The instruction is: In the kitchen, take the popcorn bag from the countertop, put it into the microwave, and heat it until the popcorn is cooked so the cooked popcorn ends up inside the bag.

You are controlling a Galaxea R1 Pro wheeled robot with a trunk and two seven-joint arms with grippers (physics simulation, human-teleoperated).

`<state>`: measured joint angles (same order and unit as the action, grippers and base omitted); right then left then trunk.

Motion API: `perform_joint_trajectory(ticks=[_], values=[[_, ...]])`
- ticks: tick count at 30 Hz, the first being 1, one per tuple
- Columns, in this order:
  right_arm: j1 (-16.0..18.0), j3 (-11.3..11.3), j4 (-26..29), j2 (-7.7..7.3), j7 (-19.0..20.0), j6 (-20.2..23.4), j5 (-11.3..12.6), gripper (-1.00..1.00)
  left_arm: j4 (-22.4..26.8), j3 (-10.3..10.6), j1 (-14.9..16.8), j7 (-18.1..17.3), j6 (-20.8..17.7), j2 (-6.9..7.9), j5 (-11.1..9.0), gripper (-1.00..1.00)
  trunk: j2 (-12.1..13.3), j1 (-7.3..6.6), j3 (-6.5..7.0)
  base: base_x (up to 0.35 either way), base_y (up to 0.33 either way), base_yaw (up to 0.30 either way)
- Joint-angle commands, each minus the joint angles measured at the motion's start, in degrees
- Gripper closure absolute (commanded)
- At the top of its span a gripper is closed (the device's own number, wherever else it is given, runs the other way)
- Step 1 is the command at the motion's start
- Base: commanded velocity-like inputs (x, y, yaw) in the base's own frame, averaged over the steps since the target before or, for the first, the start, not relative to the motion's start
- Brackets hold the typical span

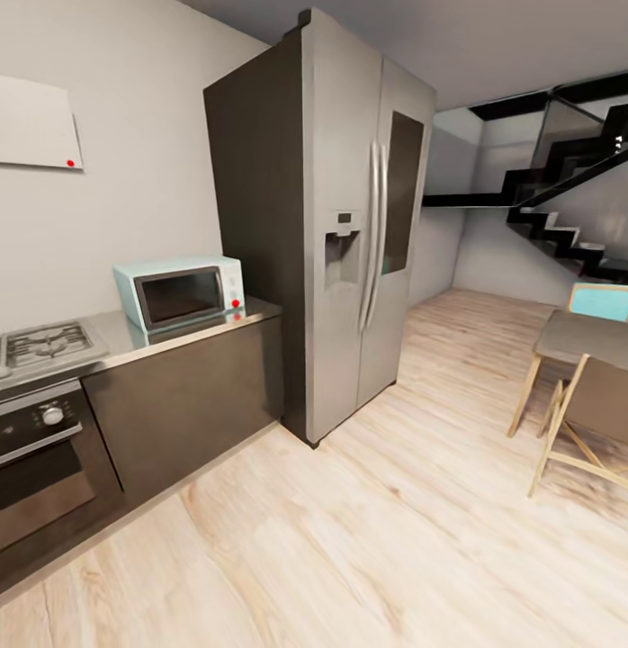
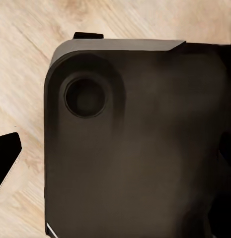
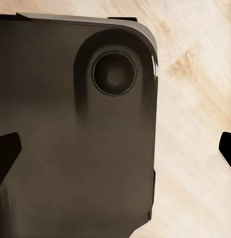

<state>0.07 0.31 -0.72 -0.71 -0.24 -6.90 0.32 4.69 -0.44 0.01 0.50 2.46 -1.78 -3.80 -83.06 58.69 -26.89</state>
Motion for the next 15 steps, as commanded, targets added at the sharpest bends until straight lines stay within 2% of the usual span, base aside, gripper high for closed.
perform_joint_trajectory(ticks=[1, 15], values=[[0.02, 0.04, -0.08, -0.03, -0.02, -0.28, 0.03, -1.00, 0.26, -0.01, -0.01, 0.04, 0.17, -0.08, -0.41, -1.00, -0.02, 0.03, -0.04, 0.320, 0.000, 0.000], [0.02, -0.01, -0.07, -0.16, -0.02, -0.22, 0.12, -1.00, 0.36, -0.27, -0.01, 0.03, 0.53, -0.15, -0.45, -1.00, -0.02, 0.03, -0.04, 0.320, 0.000, 0.000]])
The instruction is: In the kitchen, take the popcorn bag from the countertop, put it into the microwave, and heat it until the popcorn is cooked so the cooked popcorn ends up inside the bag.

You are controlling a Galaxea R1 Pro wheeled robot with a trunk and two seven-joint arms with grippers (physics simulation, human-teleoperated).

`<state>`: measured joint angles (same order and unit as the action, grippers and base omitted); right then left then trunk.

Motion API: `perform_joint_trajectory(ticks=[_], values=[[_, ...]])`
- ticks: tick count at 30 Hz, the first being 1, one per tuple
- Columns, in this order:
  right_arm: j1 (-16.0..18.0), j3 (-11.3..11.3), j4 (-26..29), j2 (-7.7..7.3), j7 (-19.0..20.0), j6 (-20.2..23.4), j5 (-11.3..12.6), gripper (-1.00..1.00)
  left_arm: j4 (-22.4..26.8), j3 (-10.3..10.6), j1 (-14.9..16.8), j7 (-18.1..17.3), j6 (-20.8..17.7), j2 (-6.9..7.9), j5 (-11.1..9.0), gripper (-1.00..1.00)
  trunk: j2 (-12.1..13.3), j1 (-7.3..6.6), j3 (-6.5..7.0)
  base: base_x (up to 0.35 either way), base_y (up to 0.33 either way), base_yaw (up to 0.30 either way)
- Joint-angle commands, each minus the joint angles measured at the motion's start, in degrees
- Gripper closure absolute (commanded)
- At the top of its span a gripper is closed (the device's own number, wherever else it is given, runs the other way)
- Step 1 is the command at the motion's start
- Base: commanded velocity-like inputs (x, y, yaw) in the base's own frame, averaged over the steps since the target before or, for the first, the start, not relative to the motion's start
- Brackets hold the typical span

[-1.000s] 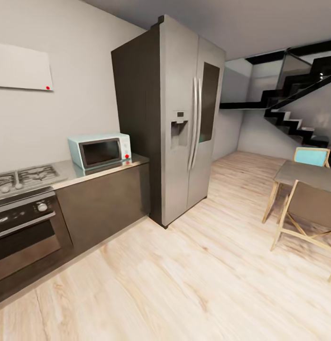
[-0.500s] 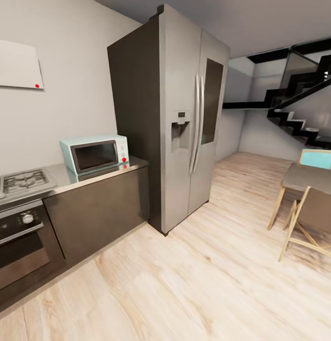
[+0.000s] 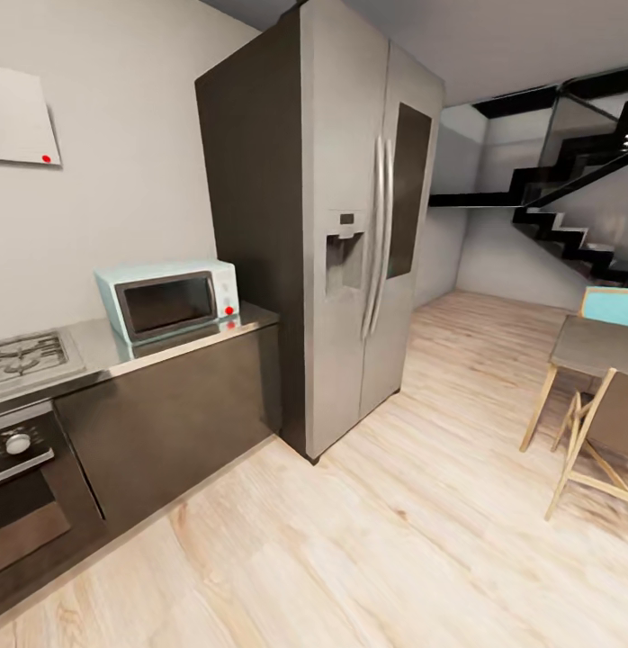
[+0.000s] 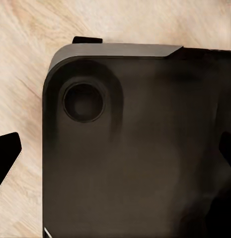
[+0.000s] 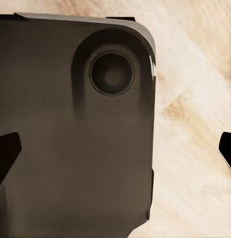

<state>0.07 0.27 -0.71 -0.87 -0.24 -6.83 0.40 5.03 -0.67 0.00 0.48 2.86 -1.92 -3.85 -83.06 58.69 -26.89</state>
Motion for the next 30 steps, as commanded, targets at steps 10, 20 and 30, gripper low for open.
perform_joint_trajectory(ticks=[10, 20, 30], values=[[0.02, 0.15, -0.08, 0.20, -0.02, 0.07, -0.27, -1.00, -0.02, 0.03, 0.00, 0.08, 0.13, -0.01, -0.39, -1.00, -0.02, 0.03, -0.04, 0.320, 0.000, 0.000], [0.02, 0.17, -0.08, 0.08, -0.02, -0.11, -0.31, -1.00, -0.02, 0.01, 0.00, 0.09, 0.13, -0.01, -0.40, -1.00, -0.02, 0.03, -0.04, 0.320, -0.002, 0.000], [0.02, 0.17, -0.08, 0.08, -0.02, -0.20, -0.31, -1.00, -0.02, 0.00, 0.00, 0.11, 0.13, -0.01, -0.39, -1.00, -0.02, 0.03, -0.04, 0.320, -0.110, 0.000]])
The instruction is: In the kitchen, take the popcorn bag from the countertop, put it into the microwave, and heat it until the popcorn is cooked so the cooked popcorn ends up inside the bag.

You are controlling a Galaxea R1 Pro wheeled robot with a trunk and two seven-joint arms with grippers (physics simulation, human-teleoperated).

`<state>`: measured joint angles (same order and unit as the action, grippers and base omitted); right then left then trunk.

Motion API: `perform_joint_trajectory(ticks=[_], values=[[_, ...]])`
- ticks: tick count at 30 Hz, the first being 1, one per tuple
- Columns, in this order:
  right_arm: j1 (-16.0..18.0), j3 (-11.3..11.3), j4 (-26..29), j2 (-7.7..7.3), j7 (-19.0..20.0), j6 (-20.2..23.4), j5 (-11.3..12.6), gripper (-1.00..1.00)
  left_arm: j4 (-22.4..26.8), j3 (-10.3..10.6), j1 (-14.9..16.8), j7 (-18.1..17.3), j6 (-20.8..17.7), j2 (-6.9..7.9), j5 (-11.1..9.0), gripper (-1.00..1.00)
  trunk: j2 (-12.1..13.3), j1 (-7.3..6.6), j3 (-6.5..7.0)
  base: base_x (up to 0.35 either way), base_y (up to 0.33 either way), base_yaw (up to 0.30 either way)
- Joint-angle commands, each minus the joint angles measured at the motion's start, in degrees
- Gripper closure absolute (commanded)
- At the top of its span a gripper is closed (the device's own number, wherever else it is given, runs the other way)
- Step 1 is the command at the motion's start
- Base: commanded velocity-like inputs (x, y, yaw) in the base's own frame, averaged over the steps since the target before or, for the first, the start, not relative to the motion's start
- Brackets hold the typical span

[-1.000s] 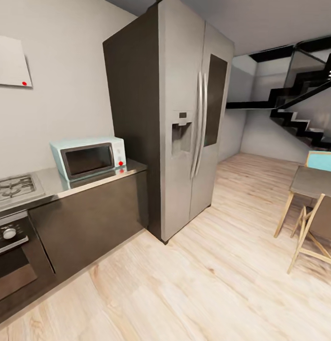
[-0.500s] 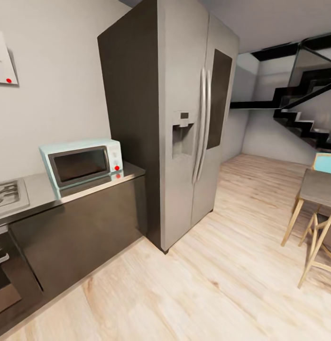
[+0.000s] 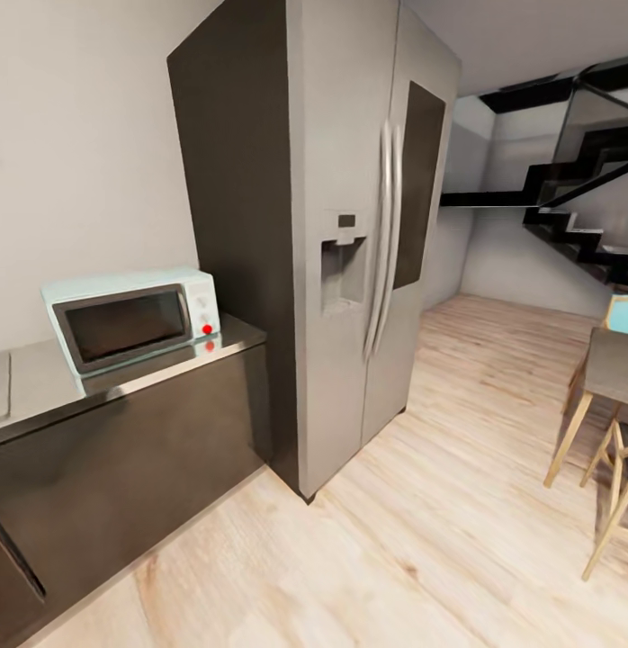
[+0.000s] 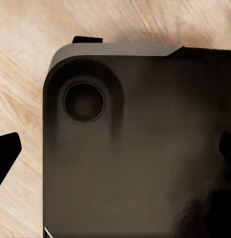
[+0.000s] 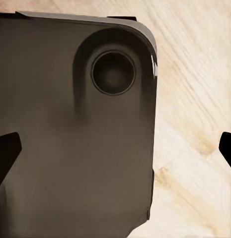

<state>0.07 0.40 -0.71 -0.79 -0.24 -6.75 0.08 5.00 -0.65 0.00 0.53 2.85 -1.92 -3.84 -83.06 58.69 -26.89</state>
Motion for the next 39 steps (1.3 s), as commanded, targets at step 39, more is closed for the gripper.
perform_joint_trajectory(ticks=[39], values=[[0.02, 0.04, -0.08, 0.18, -0.02, -0.36, -0.10, -1.00, 0.10, 0.04, 0.00, -0.01, 0.22, 0.06, -0.38, -1.00, -0.02, 0.03, -0.04, 0.266, -0.124, 0.032]])
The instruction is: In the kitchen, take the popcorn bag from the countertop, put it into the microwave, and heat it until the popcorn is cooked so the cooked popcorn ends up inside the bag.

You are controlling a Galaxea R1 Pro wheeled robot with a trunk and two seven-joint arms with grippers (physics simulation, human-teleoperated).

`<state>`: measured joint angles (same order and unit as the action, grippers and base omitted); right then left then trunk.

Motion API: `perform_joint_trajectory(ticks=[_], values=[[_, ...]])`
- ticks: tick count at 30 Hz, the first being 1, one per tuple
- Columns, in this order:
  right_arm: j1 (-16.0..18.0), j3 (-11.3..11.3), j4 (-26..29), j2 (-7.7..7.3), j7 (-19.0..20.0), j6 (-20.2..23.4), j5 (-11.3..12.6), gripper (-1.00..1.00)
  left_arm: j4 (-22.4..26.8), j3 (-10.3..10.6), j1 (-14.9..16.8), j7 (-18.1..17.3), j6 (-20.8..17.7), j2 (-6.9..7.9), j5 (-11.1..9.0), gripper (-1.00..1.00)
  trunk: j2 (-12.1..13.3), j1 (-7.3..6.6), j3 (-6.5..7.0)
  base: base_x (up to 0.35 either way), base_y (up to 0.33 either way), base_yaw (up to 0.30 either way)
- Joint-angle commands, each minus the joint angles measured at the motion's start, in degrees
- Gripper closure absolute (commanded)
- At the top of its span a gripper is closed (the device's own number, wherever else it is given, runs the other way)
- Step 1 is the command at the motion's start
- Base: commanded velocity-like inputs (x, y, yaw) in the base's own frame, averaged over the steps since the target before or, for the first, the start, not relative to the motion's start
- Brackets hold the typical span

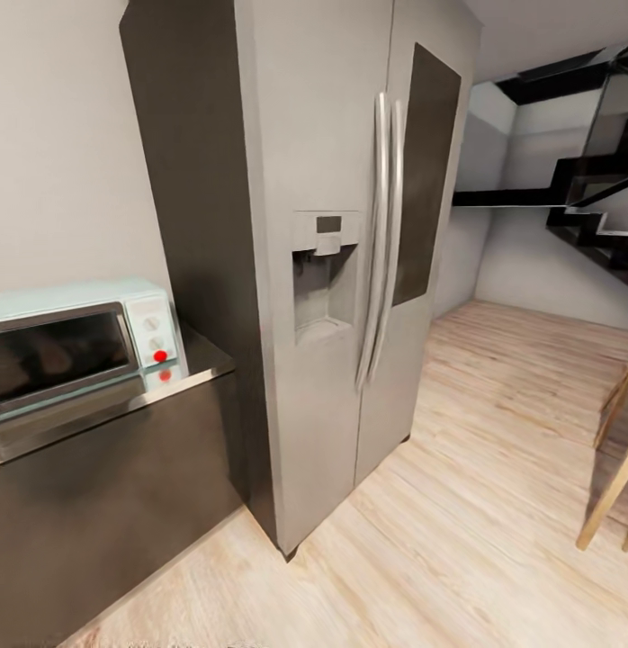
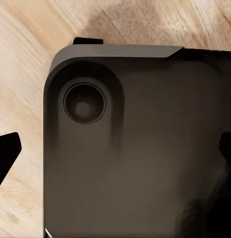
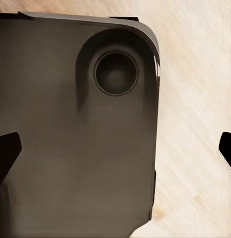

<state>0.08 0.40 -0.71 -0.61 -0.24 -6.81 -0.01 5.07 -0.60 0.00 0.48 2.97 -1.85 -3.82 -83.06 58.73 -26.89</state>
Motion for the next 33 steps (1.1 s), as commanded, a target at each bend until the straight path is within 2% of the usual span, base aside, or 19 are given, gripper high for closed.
perform_joint_trajectory(ticks=[1, 24, 30, 33], values=[[0.01, 0.04, -0.08, -0.01, -0.02, -0.30, 0.01, -1.00, 0.02, -0.02, 0.00, 0.05, 0.11, -0.01, -0.40, -1.00, -0.02, 0.00, -0.03, 0.002, -0.001, 0.270], [0.01, 0.04, -0.08, -0.01, -0.02, -0.39, 0.01, -1.00, 0.08, -0.09, 0.00, 0.05, 0.11, 0.01, -0.46, -1.00, -0.02, 0.00, -0.03, 0.000, 0.000, 0.274], [0.01, 0.04, -0.08, -0.01, -0.02, -0.39, 0.01, -1.00, 0.05, -0.05, 0.00, 0.05, 0.11, -0.01, -2.58, -1.00, -0.02, 0.00, -0.03, 0.000, 0.000, 0.274], [0.01, 0.04, -0.08, -0.01, -0.02, -0.39, 0.00, -1.00, 0.03, -0.02, 0.00, 0.05, 0.11, 0.00, -2.81, -1.00, -0.02, 0.00, -0.03, 0.000, 0.000, 0.274]])
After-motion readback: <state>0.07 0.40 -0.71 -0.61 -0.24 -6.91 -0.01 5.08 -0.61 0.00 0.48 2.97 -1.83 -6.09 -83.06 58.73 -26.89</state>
